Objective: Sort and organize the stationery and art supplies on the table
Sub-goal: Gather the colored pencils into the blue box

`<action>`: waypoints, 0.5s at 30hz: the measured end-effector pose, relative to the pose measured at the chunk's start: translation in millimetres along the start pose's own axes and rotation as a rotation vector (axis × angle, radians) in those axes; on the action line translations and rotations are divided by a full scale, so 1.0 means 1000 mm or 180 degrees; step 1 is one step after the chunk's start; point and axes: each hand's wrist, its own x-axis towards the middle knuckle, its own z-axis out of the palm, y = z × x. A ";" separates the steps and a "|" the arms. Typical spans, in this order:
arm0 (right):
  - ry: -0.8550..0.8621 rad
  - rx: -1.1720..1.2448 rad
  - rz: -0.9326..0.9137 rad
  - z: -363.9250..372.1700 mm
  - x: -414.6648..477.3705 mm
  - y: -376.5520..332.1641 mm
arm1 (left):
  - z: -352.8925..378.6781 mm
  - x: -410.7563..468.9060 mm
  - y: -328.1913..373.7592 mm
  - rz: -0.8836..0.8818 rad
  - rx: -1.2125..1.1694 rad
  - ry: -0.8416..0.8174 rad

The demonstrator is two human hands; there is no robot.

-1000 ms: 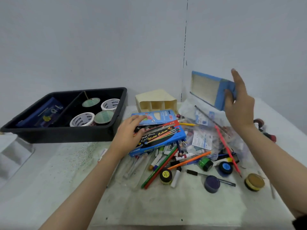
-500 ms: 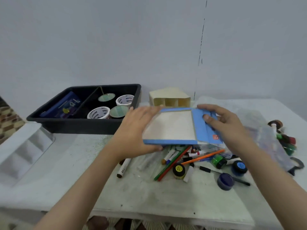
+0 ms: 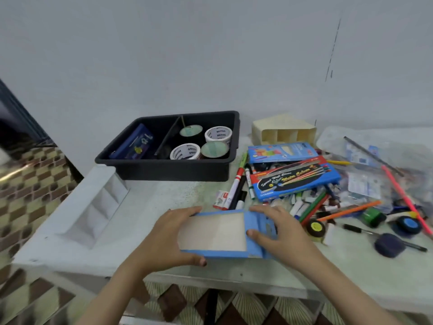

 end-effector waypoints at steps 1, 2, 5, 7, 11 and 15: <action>0.0035 -0.0231 -0.0070 0.012 -0.002 -0.007 | -0.005 -0.004 -0.008 -0.0020 0.0058 -0.0012; 0.0092 -0.0413 -0.0138 0.024 -0.005 -0.013 | -0.009 -0.008 -0.015 -0.0039 0.0106 -0.0012; 0.0263 -0.0694 -0.0234 0.054 -0.014 -0.026 | -0.016 -0.020 -0.036 -0.0083 0.0175 -0.0061; 0.0313 -0.0822 -0.0279 0.070 -0.019 -0.028 | -0.016 -0.028 -0.050 -0.0063 0.0272 -0.0133; 0.0245 -0.1129 -0.0385 0.094 -0.027 -0.028 | -0.013 -0.040 -0.071 -0.0131 0.0260 -0.0264; 0.0417 -0.1341 -0.0333 0.105 -0.030 -0.032 | -0.012 -0.041 -0.086 -0.0111 0.0165 -0.0280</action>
